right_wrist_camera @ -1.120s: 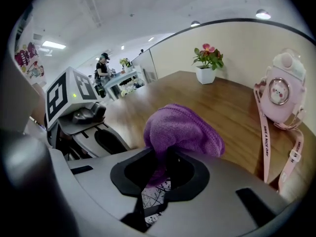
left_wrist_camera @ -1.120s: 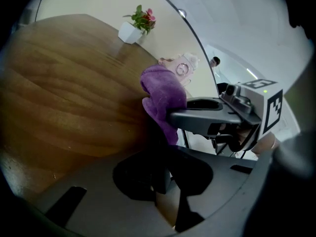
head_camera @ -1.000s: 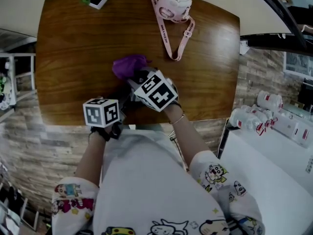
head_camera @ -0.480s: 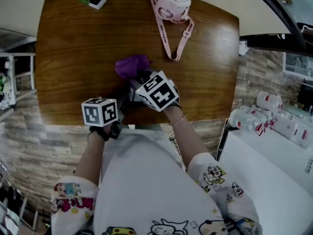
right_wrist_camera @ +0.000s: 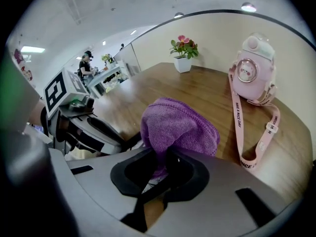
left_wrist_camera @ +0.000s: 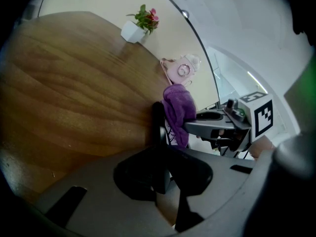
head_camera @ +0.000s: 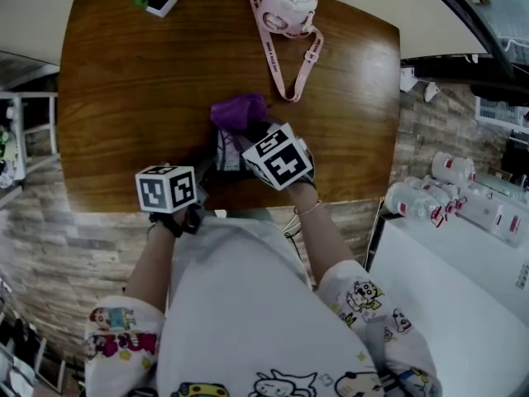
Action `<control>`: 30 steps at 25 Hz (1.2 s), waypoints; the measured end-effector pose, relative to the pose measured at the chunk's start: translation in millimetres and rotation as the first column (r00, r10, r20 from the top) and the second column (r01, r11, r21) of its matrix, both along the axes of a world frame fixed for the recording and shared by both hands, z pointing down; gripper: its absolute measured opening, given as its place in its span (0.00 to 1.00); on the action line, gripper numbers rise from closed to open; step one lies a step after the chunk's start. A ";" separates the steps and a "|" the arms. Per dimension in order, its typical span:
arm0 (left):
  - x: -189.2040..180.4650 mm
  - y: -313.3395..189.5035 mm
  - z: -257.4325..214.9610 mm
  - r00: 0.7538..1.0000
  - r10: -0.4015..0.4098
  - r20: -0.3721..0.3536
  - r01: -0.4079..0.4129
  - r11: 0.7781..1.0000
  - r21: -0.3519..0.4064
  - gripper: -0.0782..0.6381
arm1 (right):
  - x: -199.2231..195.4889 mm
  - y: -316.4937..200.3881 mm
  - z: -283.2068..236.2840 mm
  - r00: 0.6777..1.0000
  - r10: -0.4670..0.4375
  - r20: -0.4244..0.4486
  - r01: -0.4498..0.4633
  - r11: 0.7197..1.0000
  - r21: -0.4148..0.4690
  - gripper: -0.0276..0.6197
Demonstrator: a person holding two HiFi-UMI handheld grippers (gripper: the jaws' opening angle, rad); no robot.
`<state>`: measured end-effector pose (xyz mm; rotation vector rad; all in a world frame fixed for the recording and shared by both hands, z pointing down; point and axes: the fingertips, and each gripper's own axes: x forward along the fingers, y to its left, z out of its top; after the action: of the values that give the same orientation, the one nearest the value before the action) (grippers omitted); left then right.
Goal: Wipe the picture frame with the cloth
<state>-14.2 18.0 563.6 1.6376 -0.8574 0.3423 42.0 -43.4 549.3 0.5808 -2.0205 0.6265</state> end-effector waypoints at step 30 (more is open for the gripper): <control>0.4 -0.6 -1.7 1.000 -0.002 -0.009 0.002 1.000 -0.002 0.19 | 65.1 19.0 -20.5 0.988 0.147 -0.052 -0.146 0.989 0.024 0.12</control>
<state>-13.8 17.3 561.9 1.6349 -0.8520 0.3338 107.0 -24.4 528.7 0.7553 -1.9477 0.6716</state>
